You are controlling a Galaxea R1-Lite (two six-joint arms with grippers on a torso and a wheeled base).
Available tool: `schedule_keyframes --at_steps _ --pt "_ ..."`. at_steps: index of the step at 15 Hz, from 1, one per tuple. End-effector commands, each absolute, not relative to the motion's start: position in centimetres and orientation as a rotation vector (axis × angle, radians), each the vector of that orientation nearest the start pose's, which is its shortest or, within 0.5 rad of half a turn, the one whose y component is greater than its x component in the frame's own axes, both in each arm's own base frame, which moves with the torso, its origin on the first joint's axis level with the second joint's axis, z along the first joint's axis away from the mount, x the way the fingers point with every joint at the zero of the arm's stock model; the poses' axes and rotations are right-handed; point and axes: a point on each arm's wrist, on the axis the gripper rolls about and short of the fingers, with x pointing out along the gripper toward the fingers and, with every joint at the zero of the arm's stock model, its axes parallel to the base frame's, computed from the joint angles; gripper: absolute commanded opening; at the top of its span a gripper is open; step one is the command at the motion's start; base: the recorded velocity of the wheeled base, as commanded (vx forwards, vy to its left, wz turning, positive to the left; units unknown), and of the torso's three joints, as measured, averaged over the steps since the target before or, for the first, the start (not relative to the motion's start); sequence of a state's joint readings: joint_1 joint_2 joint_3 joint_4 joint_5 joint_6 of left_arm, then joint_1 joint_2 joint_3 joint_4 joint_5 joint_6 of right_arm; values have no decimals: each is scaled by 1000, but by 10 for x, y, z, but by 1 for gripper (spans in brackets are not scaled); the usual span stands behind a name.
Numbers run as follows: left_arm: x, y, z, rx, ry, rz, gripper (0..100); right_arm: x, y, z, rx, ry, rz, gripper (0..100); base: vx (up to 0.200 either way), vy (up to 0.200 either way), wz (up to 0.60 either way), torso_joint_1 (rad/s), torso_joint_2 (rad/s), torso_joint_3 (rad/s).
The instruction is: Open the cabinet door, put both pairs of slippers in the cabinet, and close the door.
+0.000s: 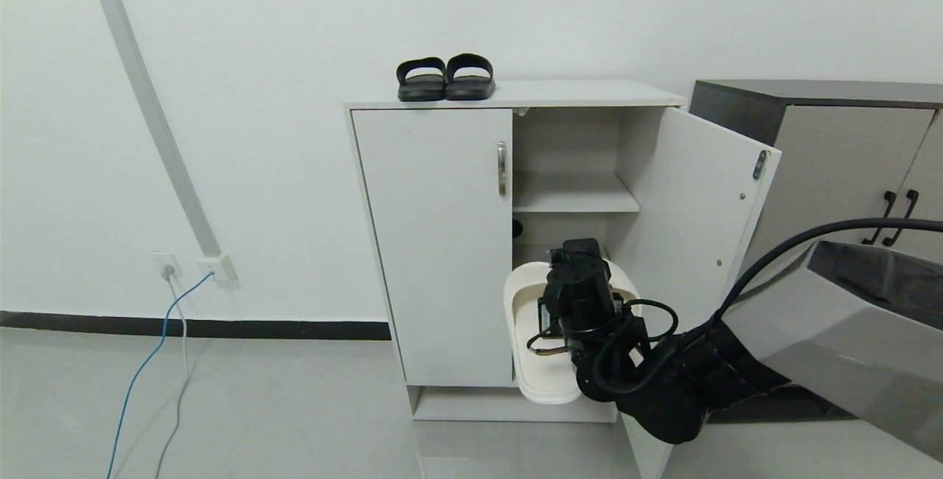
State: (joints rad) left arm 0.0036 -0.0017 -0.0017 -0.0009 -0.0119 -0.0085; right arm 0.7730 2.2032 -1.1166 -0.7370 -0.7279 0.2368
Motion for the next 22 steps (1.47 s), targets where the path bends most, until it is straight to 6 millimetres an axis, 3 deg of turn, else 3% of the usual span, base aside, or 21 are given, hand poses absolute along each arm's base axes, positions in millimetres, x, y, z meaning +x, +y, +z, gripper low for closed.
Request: schedule_keyframes --at_steps 1,4,8,14,18,22 --pt "-23 0 76 -8 -3 -9 0 307 287 77 -13 262 48 0 0 0 0 0 0 0" --pt "-23 0 76 -8 -3 -9 0 310 285 72 -37 268 30 0 0 0 0 0 0 0" --pt "-23 0 76 -8 -1 -9 0 312 283 73 -39 262 5 0 200 0 0 4 5 2" --pt "-23 0 76 -9 -1 -9 0 311 284 73 -44 259 1 0 0 0 0 0 0 0" --pt "-23 0 76 -8 -1 -9 0 309 285 72 -47 261 2 0 0 -200 0 4 2 2" --pt "-23 0 76 -8 -1 -9 0 307 285 70 -55 268 6 0 0 0 0 0 0 0"
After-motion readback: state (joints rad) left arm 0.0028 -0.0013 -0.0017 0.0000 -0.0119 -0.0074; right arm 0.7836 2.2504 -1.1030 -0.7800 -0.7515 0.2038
